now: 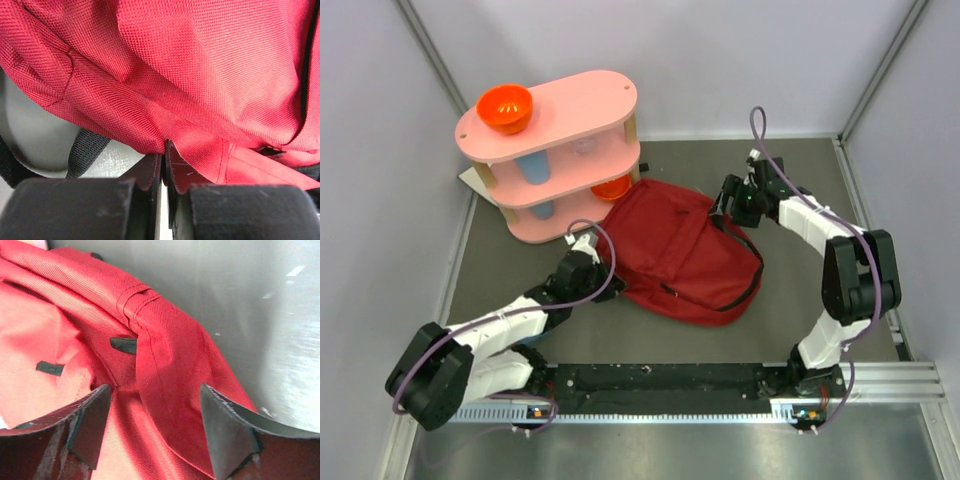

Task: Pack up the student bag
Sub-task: Adjust the student bag at the center of the board.

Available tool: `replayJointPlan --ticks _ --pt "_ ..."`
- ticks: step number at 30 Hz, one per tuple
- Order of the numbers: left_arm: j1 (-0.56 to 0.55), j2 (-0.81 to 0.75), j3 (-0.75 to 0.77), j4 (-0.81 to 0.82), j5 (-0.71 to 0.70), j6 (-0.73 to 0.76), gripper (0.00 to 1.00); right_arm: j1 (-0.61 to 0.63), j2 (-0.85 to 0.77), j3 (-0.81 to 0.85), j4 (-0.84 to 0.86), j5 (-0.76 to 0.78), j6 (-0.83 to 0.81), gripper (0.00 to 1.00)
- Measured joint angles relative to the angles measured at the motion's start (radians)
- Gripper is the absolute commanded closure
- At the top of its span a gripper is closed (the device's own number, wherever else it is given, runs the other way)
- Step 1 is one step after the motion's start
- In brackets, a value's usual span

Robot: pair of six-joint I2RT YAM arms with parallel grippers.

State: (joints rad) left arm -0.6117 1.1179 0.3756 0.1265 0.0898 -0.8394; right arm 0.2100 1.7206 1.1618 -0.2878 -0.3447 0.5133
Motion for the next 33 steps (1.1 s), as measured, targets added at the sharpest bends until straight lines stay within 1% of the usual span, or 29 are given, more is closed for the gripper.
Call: replayJointPlan --ticks 1,3,6,7,9,10,12,13,14,16,17,19,21,25,26,27,28,31,32,33 --pt "-0.001 -0.006 -0.002 0.000 -0.003 -0.001 0.80 0.002 -0.013 0.000 -0.014 0.027 -0.007 0.19" --pt "-0.002 -0.017 -0.003 -0.008 0.001 0.002 0.87 0.005 -0.069 -0.010 -0.046 0.115 -0.024 0.16" --pt "-0.005 -0.032 -0.003 -0.025 0.007 0.016 0.77 0.006 -0.251 -0.046 -0.072 0.238 -0.053 0.15" --pt "-0.006 -0.037 -0.003 -0.029 0.007 0.025 0.77 0.006 -0.331 -0.063 -0.074 0.262 -0.060 0.15" --pt "-0.006 -0.045 -0.003 -0.042 0.011 0.040 0.76 0.006 -0.500 -0.097 -0.072 0.272 -0.066 0.17" --pt "-0.006 -0.047 -0.003 -0.046 0.014 0.047 0.69 0.011 -0.578 -0.112 -0.067 0.264 -0.065 0.18" --pt "-0.006 -0.048 -0.003 -0.049 0.020 0.060 0.62 0.041 -0.692 -0.144 -0.058 0.238 -0.059 0.20" --pt "-0.006 -0.048 -0.003 -0.050 0.024 0.065 0.58 0.098 -0.749 -0.170 -0.053 0.239 -0.050 0.21" --pt "-0.006 -0.048 -0.003 -0.051 0.027 0.066 0.57 0.150 -0.780 -0.188 -0.054 0.233 -0.043 0.24" --pt "-0.007 -0.048 -0.003 -0.051 0.034 0.067 0.54 0.317 -0.823 -0.244 -0.056 0.245 -0.010 0.28" --pt "-0.008 -0.049 -0.003 -0.050 0.035 0.066 0.54 0.406 -0.839 -0.276 -0.061 0.263 0.013 0.29" --pt "-0.010 -0.049 -0.003 -0.050 0.037 0.066 0.54 0.563 -0.842 -0.334 -0.080 0.330 0.058 0.32" --pt "-0.010 -0.049 -0.003 -0.050 0.036 0.066 0.57 0.703 -0.835 -0.373 -0.112 0.427 0.095 0.33" --pt "-0.010 -0.048 -0.003 -0.049 0.035 0.064 0.61 0.896 -0.762 -0.383 -0.118 0.579 0.159 0.36" --pt "-0.010 -0.048 -0.003 -0.049 0.035 0.064 0.63 0.932 -0.734 -0.382 -0.113 0.613 0.173 0.38" --pt "-0.010 -0.048 -0.003 -0.049 0.034 0.064 0.66 0.961 -0.701 -0.382 -0.111 0.647 0.185 0.39" --pt "-0.010 -0.048 -0.003 -0.049 0.033 0.064 0.67 0.983 -0.667 -0.380 -0.108 0.679 0.193 0.40" --pt "-0.010 -0.048 -0.003 -0.050 0.028 0.066 0.71 1.012 -0.566 -0.364 -0.105 0.757 0.220 0.41" --pt "-0.010 -0.048 -0.003 -0.050 0.026 0.066 0.71 1.013 -0.534 -0.354 -0.101 0.779 0.225 0.47" --pt "-0.010 -0.048 -0.003 -0.050 0.025 0.066 0.71 1.014 -0.511 -0.347 -0.100 0.798 0.230 0.49"
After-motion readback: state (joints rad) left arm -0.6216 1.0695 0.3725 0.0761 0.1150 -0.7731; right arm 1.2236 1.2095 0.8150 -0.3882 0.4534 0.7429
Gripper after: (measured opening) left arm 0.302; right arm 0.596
